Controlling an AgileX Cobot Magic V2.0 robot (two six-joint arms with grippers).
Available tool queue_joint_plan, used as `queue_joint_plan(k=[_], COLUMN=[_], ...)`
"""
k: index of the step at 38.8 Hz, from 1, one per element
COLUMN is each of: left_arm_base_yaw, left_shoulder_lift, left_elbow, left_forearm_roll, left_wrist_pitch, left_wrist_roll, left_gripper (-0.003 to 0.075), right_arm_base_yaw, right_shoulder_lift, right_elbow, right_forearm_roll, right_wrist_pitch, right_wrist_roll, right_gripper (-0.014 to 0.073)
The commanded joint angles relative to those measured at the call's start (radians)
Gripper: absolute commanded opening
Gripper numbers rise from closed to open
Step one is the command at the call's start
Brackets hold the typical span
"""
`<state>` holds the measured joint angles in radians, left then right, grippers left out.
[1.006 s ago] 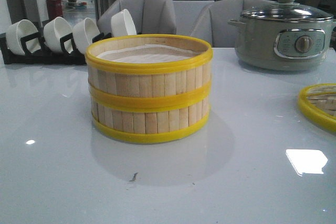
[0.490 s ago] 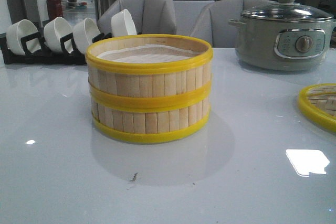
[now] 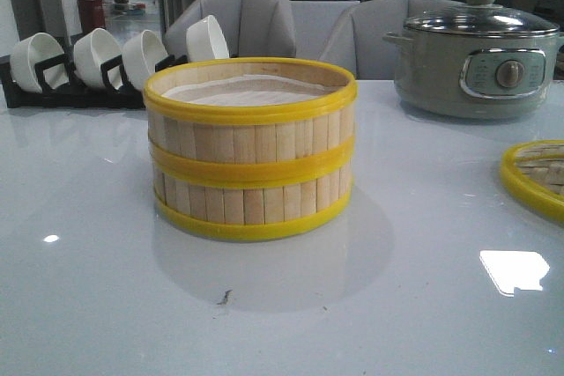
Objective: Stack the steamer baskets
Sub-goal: 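Grasp the center hub of the woven lid with the right gripper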
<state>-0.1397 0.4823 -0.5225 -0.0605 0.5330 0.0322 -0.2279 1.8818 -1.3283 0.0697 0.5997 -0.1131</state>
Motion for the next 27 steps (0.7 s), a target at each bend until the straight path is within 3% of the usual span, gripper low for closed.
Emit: queue_joint_plan(k=[1,19,27], left_arm_base_yaw=[-0.001,-0.001,-0.001], left_shoulder_lift=[0.004,0.004,0.004], left_elbow=[-0.03,-0.03,-0.03], left_forearm_roll=[-0.006,-0.006,-0.006], left_wrist_pitch=[-0.084,-0.084,-0.084], left_wrist_roll=[-0.007,-0.007,-0.007], left_gripper=[0.0087,0.0087,0.0087], right_arm_base_yaw=[0.0,0.0,0.0], right_shoulder_lift=[-0.05,-0.022,-0.021], right_elbow=[-0.033,-0.033,-0.033], right_forearm_roll=[0.007,0.007,0.007], right_wrist_pitch=[-0.031,-0.034,-0.037], right_wrist_roll=[-0.004,-0.004,-0.004], right_gripper=[0.0422,0.042,0.034])
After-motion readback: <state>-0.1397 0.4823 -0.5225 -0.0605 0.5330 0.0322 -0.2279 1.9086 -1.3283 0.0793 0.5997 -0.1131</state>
